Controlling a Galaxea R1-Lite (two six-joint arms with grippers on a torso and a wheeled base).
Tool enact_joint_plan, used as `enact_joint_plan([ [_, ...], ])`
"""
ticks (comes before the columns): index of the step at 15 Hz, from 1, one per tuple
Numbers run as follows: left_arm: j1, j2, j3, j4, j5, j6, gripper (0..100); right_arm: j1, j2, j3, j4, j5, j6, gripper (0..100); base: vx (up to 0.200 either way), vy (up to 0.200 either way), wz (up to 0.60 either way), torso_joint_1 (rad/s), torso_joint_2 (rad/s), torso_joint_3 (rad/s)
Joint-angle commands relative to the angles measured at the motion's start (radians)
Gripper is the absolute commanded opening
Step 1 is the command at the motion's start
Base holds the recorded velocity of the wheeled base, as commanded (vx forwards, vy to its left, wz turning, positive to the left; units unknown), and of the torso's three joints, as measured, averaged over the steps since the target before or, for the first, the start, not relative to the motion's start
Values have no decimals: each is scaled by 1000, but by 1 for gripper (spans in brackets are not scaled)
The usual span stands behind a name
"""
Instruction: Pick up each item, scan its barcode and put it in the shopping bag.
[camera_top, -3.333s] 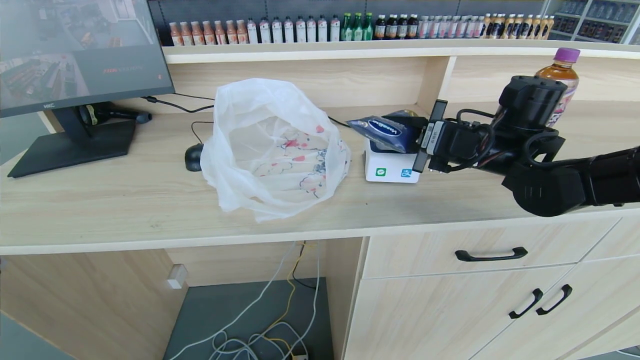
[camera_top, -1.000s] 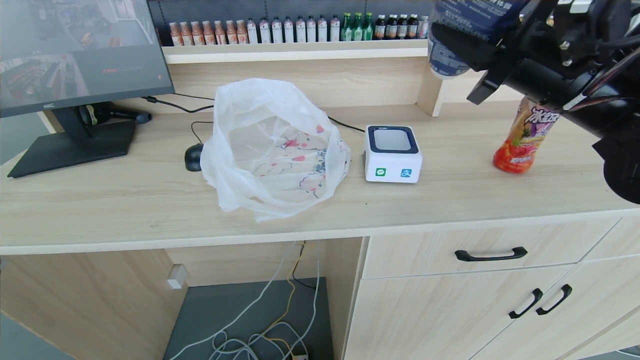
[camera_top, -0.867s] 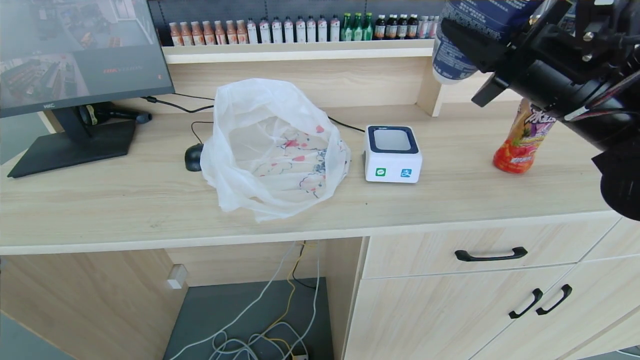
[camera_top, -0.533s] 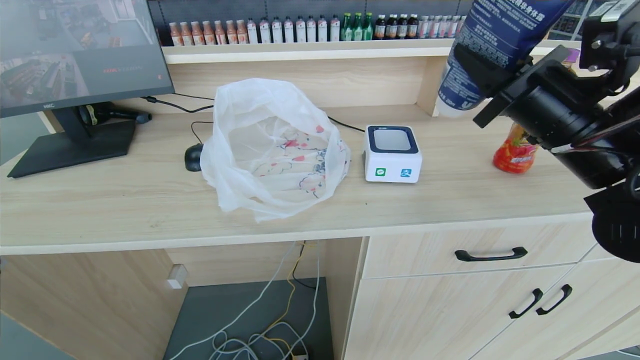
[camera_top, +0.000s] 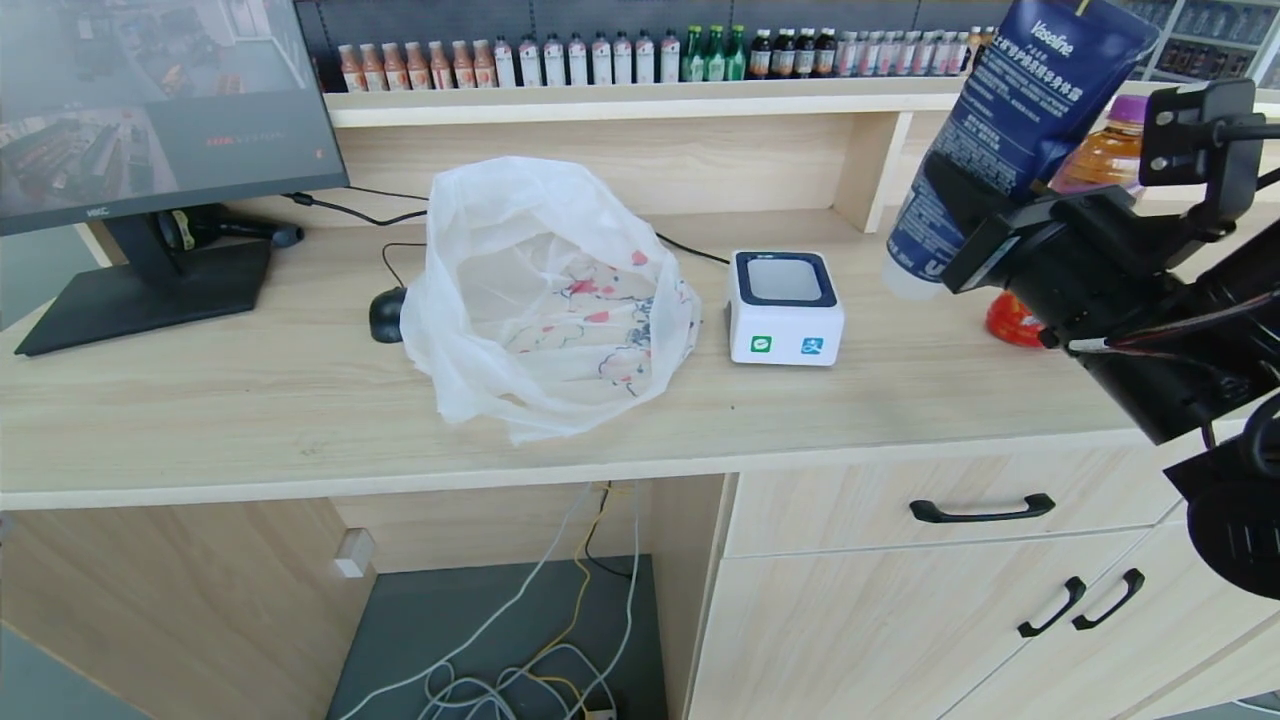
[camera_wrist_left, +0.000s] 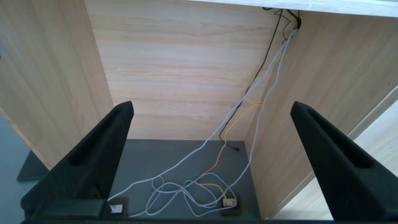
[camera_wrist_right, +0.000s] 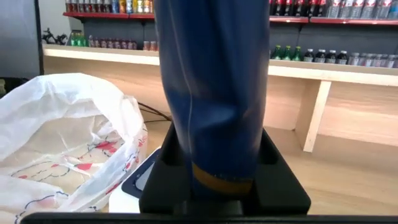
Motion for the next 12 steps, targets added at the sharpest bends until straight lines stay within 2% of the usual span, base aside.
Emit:
enact_joint_plan([
  [1, 0, 0, 0, 0, 0, 0, 100, -22, 2, 4, 1, 1, -4, 0, 0, 0, 0, 0, 0, 0],
  [3, 0, 0, 0, 0, 0, 0, 100, 8, -2, 33, -7, -2, -10, 0, 0, 0, 0, 0, 0, 0],
  [7, -2, 0, 0, 0, 0, 2, 100, -2, -10, 45, -21, -36, -7, 0, 0, 0, 0, 0, 0, 0],
  [12, 0, 0, 0, 0, 0, -1, 100, -2, 2, 42, -44, -36, -7, 0, 0, 200, 0, 6, 4, 0],
])
